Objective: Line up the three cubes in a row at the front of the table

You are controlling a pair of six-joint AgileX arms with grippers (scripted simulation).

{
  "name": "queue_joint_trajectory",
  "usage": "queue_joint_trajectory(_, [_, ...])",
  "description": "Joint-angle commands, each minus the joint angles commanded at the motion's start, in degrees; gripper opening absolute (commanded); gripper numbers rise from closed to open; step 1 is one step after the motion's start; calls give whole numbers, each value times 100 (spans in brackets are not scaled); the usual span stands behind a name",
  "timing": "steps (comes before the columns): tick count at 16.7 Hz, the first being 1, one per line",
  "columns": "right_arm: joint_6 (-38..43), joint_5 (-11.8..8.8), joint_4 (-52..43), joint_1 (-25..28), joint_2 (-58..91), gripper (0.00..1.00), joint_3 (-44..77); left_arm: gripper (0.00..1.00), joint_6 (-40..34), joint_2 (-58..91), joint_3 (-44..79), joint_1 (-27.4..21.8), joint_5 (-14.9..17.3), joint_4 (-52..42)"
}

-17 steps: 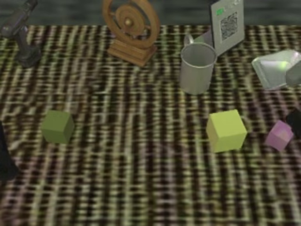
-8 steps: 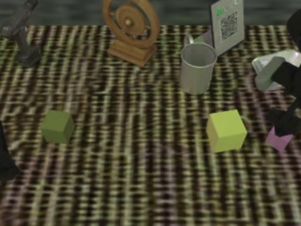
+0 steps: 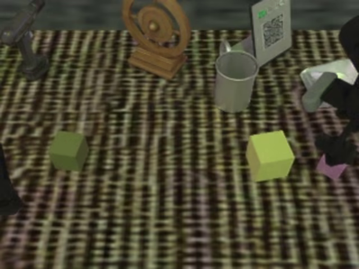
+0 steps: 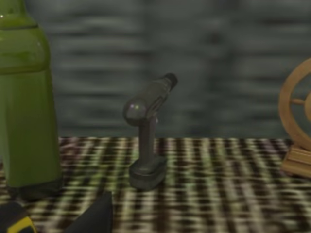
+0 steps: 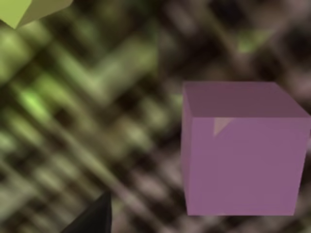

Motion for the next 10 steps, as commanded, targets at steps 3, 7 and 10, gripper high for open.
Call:
queue_joint_trajectory(3, [10,2,703,8,338,100,-315,100,0,0,0,0,0,0])
queue_joint_trajectory(7, [24,6,1497,18,752,100,-705,100,0,0,0,0,0,0])
queue_joint_trajectory(10, [25,6,1556,20,792,100,-740,100,0,0,0,0,0,0])
